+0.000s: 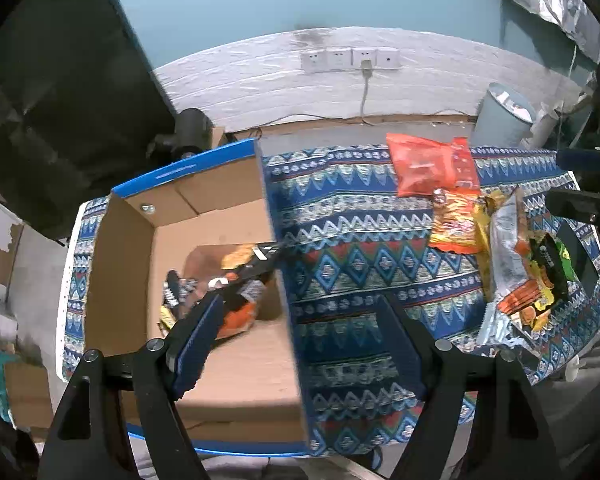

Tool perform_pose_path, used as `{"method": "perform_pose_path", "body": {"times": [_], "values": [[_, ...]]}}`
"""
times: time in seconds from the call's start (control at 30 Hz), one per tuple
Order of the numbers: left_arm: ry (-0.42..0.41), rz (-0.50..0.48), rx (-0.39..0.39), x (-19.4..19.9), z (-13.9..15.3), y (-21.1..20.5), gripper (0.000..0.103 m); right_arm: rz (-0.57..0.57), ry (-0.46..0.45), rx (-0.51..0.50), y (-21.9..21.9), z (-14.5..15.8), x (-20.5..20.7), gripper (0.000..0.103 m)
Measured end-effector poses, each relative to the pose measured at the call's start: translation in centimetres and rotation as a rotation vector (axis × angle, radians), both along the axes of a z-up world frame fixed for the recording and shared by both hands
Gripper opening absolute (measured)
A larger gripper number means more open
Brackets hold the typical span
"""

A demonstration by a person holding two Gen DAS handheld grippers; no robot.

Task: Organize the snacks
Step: 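Grasp the silver foil bag with the left gripper while the right grasps the green peanut bag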

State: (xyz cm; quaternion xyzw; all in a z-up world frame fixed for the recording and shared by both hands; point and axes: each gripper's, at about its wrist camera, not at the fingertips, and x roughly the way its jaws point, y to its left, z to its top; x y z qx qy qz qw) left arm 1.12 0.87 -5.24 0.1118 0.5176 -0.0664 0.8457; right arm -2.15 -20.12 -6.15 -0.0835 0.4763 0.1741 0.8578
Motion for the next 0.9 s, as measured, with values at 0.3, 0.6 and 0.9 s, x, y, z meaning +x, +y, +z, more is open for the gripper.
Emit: {"method": "perform_pose_path", "body": {"times": [0.3,0.6,0.9], "values": [[0.086,0.029,-0.058,-0.8,-2.0,-4.1,0.08,-0.101,0.022,0.008,-6.0,-1.4,-1.3,0.069],[0.129,0.078,-0.069,-2.3,-3.8,-7.7,0.08,-0.187,0.058,0.006,-11.9,-3.1,-2.6,0.069],[0.216,0.18,-0.159,-4.3,-6.3,-11.2,0.083,-0.159,0.132,-0.054,-15.4,-5.1,-3.0,0.069]]}}
